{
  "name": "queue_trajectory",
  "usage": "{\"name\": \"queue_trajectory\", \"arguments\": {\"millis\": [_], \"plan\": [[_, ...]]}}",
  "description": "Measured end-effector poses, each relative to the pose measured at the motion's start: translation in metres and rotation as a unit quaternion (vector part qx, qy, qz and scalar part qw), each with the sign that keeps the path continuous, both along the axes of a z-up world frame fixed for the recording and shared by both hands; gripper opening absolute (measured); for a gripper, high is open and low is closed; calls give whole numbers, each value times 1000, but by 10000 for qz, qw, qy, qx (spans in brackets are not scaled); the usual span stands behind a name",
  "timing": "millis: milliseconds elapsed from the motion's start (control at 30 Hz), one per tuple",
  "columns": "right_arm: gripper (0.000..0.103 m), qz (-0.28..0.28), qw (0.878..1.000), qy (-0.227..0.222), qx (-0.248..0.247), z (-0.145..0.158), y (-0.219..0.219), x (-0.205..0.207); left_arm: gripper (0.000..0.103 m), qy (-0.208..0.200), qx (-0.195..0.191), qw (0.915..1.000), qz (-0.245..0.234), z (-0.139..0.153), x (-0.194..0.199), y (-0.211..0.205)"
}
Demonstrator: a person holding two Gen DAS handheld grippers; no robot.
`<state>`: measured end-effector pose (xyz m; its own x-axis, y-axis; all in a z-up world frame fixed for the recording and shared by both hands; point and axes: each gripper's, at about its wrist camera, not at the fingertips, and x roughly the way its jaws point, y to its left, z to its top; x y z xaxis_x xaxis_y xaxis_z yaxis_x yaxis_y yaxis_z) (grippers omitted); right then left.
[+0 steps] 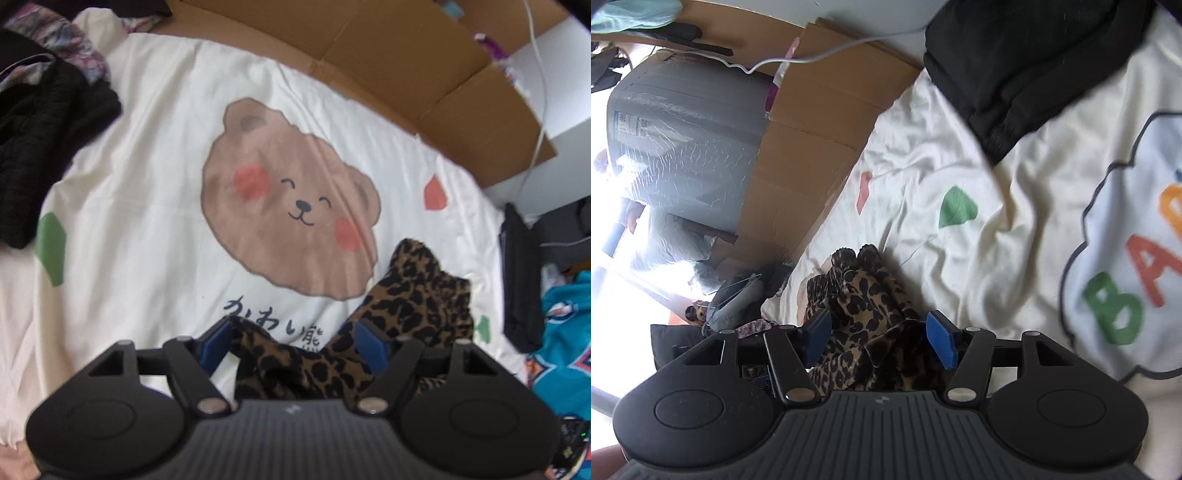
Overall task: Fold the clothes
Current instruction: 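Open both tools and release the leopard shorts onto the sheet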
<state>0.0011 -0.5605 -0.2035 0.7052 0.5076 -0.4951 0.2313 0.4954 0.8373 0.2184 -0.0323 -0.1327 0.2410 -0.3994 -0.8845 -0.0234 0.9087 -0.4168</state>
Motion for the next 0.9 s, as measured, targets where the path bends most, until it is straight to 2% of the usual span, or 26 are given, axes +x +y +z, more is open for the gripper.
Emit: {"name": "queue_trajectory", "arguments": {"millis": [167,300,467,567,700,900], "plan": [[64,63,9999,-114,-101,4,1,-9,78,-308,-140,9994,-117,9,-22,13],[64,200,9992,-172,-315,10,10,-17,78,-838,-223,9959,-258,17,-45,16],[64,431,9964,-203,-697,19,24,-25,80,-1314,-400,9899,-338,26,-74,20],[64,606,9931,-277,-964,24,32,-30,82,-1497,-285,9865,-596,27,-88,18],[64,782,9885,-235,-1274,24,40,-31,84,-1530,7,9833,-985,19,-99,11],[64,1132,9772,-40,-1797,16,53,-26,84,-1633,355,9787,-1190,2,-104,16]]}}
